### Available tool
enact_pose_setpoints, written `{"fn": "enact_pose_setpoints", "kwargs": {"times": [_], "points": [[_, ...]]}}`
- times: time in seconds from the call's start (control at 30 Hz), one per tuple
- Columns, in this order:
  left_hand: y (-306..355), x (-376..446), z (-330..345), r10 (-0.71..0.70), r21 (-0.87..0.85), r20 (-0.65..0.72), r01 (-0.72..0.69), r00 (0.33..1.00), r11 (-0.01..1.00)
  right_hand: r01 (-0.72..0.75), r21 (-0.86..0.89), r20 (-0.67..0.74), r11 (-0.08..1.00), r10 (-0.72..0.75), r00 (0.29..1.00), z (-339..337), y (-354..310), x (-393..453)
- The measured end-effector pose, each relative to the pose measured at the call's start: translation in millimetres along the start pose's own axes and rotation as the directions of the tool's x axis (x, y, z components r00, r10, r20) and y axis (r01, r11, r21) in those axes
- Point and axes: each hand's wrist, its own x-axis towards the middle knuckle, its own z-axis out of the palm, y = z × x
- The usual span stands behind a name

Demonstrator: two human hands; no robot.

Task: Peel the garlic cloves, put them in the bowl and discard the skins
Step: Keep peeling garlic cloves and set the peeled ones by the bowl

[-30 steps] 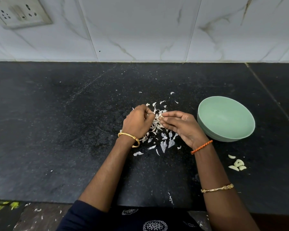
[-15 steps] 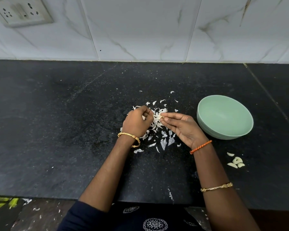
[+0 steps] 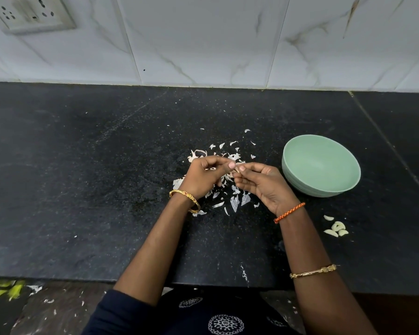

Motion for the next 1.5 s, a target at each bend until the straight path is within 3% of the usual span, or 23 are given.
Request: {"fn": "enact_pose_setpoints", "kwargs": {"times": [0.2, 0.3, 0.47, 0.67, 0.77, 0.93, 1.2, 1.37, 1.5], "points": [[-7, -3, 11, -0.025, -0.023, -0.018, 0.024, 1.0, 0.999, -0.001, -0.029, -0.031, 1.0, 0.0, 1.0, -6, 3, -16], [-9, -6, 28, -0.004, 0.07, 0.004, 0.004, 1.0, 0.998, 0.011, -0.082, -0.055, 0.997, -0.016, 0.998, -20, 7, -30], [-13, -13, 72, -0.028, 0.207, 0.126, 0.001, 0.992, 0.978, 0.008, -0.249, -0.2, 0.968, -0.06, 0.978, -56, 16, -60], [-2, -32, 135, -0.033, 0.227, 0.265, -0.029, 0.964, 0.973, 0.019, -0.429, -0.389, 0.903, -0.203, 0.899, -113, 16, -110], [-4, -41, 153, -0.024, 0.326, 0.239, -0.057, 0.971, 0.944, -0.051, -0.544, -0.439, 0.838, -0.232, 0.868, -133, 18, -121], [-4, -57, 170, -0.056, 0.434, 0.23, -0.05, 0.972, 0.9, -0.11, -0.695, -0.409, 0.71, -0.265, 0.873, -146, 29, -131], [-4, -64, 172, -0.032, 0.476, 0.168, -0.052, 0.985, 0.878, -0.062, -0.671, -0.458, 0.739, -0.347, 0.818, -145, 27, -129], [-3, -52, 154, -0.009, 0.443, 0.067, -0.022, 0.998, 0.896, 0.022, -0.628, -0.519, 0.778, -0.439, 0.734, -136, 16, -117], [-1, -39, 127, -0.015, 0.413, -0.032, 0.027, 0.999, 0.911, 0.119, -0.648, -0.425, 0.753, -0.486, 0.764, -105, 8, -93]]}}
